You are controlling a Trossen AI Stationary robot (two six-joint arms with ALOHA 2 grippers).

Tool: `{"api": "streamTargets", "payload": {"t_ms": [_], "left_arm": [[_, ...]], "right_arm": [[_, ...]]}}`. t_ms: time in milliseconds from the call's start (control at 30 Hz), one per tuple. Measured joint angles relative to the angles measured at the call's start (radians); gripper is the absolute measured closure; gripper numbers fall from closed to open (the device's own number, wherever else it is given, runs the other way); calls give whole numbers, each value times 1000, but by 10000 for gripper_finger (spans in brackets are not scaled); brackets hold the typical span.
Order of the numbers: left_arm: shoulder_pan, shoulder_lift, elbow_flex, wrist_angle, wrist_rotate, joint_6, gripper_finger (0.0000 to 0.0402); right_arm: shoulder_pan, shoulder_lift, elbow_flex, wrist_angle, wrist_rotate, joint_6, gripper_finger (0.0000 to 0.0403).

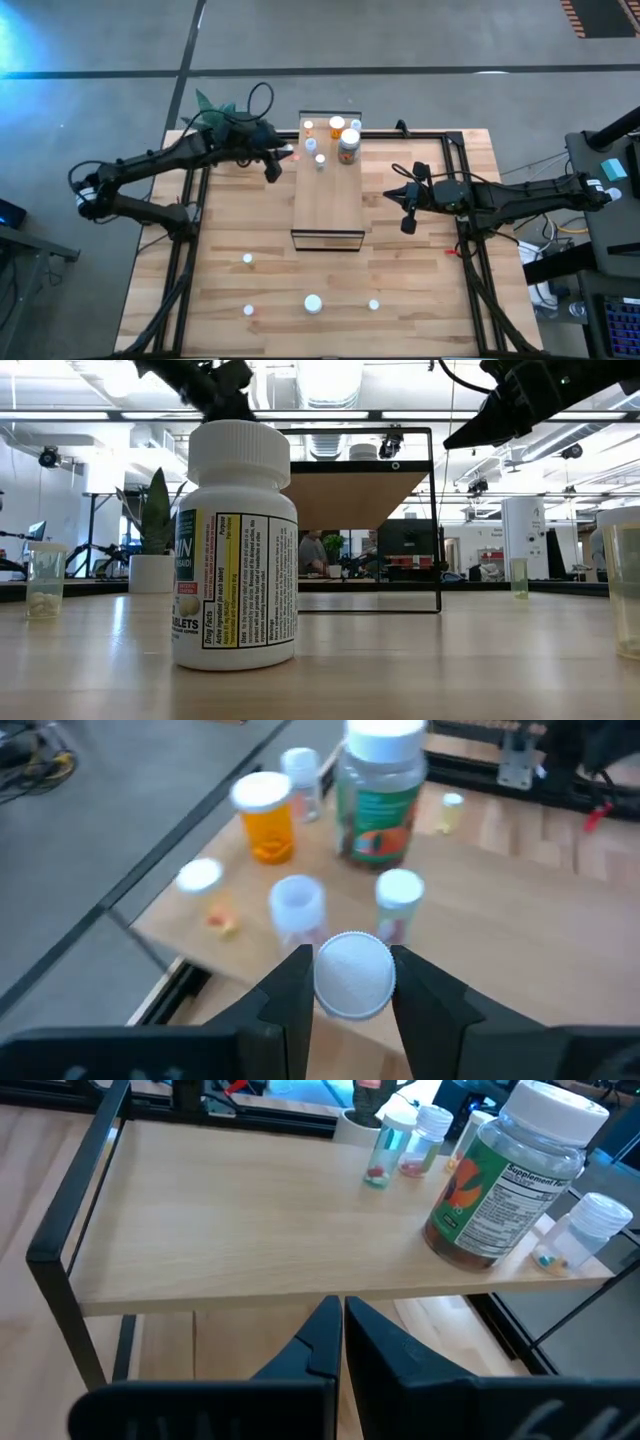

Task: Pick and place medicine bottles onto shelf by color
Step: Put the top red pill bottle on the shelf

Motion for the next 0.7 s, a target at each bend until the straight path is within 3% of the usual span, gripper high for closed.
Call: {"api": "streamTargets", "payload": {"t_ms": [367,700], "left_arm": [[-59,198,84,-4,-1,105,304],[-59,226,106,-43,-25,145,304]], "right_arm": [[0,0,-9,0,-22,-1,394],[0,0,-18,0,-24,9,394]]}}
